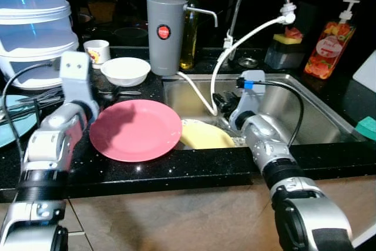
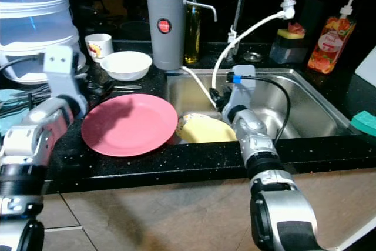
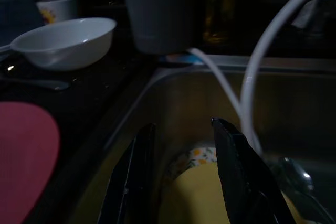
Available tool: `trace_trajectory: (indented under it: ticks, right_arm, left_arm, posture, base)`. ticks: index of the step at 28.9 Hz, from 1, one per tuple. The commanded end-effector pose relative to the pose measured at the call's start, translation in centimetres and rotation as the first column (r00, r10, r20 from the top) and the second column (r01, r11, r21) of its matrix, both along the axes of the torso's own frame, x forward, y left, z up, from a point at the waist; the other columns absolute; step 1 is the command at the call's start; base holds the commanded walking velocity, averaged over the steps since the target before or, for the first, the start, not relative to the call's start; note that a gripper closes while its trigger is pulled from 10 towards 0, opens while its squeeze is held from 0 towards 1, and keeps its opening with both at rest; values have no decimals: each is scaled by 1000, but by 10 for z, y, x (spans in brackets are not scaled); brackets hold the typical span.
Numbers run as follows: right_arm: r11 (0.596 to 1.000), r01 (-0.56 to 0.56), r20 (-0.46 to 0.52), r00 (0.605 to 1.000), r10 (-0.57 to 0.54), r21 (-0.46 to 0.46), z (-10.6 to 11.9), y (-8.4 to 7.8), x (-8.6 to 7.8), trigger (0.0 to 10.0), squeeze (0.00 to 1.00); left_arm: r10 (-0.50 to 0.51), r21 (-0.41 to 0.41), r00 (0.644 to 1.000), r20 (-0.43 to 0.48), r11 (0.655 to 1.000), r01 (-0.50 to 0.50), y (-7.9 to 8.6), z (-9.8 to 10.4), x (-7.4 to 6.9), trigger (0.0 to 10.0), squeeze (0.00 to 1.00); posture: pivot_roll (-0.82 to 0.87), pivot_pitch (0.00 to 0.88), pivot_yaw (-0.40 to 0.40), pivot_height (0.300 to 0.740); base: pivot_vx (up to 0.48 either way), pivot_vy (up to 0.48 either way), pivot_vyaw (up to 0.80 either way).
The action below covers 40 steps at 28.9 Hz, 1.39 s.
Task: Kitchen organization
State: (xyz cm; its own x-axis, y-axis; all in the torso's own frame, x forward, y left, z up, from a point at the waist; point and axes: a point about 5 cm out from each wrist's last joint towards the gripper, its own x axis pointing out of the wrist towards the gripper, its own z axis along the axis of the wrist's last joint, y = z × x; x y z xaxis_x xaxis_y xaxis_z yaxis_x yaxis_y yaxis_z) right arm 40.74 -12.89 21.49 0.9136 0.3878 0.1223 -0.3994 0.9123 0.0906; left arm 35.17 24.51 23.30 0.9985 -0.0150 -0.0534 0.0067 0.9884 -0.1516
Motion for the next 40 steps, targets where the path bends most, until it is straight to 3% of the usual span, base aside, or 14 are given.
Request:
trace_trajectory:
  ticks: [1, 8, 22, 26, 31, 32, 34, 35, 36, 37, 38, 39, 40]
  right_arm:
    - [1000, -20, 2, 1000, 20, -7, 1, 2, -1, 10000, 0]
    - [1000, -11, 10, 1000, 11, -8, 4, 0, 0, 10000, 0]
    - [997, -57, -50, 997, 60, 56, 0, 2, 0, 10000, 0]
    - [977, -173, -182, 964, 193, 124, -15, 13, -5, 10000, 0]
    - [966, -218, -231, 941, 245, 138, -22, 21, -8, 10000, 0]
    - [950, -252, -277, 914, 295, 182, -28, 31, -12, 10000, 0]
    - [944, -261, -294, 903, 312, 200, -30, 35, -13, 10000, 0]
    - [935, -263, -309, 892, 329, 238, -33, 40, -15, 10000, 0]
    - [935, -263, -309, 892, 329, 238, -33, 40, -15, 10000, 0]
    - [926, -253, -321, 884, 338, 280, -34, 44, -16, 10000, 0]
    - [922, -235, -334, 880, 337, 309, -36, 48, -16, 10000, 247]
    - [918, -224, -345, 876, 337, 327, -37, 50, -17, 10000, 247]
    - [918, -215, -352, 875, 333, 334, -38, 50, -17, 10000, 1000]
  left_arm:
    - [-12, -61, 1000, -15, 998, 11, -2, -3, -4, 10000, 8]
    - [-128, -124, 985, -113, 986, 114, -13, -21, -12, 10000, 0]
    - [-234, -85, 947, -220, 972, 221, -20, -29, -19, 10000, 0]
    - [-260, -64, 933, -247, 966, 252, -21, -30, -23, 10000, 0]
    - [-265, -55, 925, -273, 964, 260, -21, -34, -25, 10000, 0]
    - [-284, -56, 913, -294, 958, 280, -22, -36, -27, 10000, 0]
    - [-289, -57, 909, -298, 957, 286, -23, -37, -28, 10000, 0]
    - [-293, -57, 907, -302, 955, 290, -23, -38, -29, 7176, 0]
    - [-293, -57, 907, -302, 955, 290, -23, -38, -29, 7176, 0]
    - [-295, -57, 906, -304, 955, 292, -23, -38, -29, 3647, 0]
    - [-296, -57, 905, -305, 954, 293, -24, -38, -29, 0, 0]
    - [-298, -57, 904, -306, 954, 295, -24, -38, -29, 0, 0]
    - [-298, -56, 904, -307, 954, 296, -24, -38, -29, 0, 0]
  posture:
    - [84, 31, -60, 740]
    - [83, 31, -61, 740]
    - [79, 23, -58, 740]
    - [78, 20, -59, 740]
    - [75, 13, -60, 740]
    - [73, 11, -60, 740]
    - [73, 11, -60, 740]
    - [75, 11, -60, 740]
    - [75, 11, -60, 740]
    - [76, 10, -62, 740]
    - [77, 11, -62, 740]
    - [77, 11, -62, 740]
    - [78, 12, -63, 740]
  base:
    - [0, 0, 0]
    - [0, 0, 0]
    - [0, 0, 0]
    - [0, 0, 0]
    - [0, 0, 0]
    - [0, 0, 0]
    - [0, 0, 0]
    - [0, 0, 0]
    - [0, 0, 0]
    - [0, 0, 0]
    - [0, 0, 0]
    - [0, 0, 0]
    - [0, 0, 0]
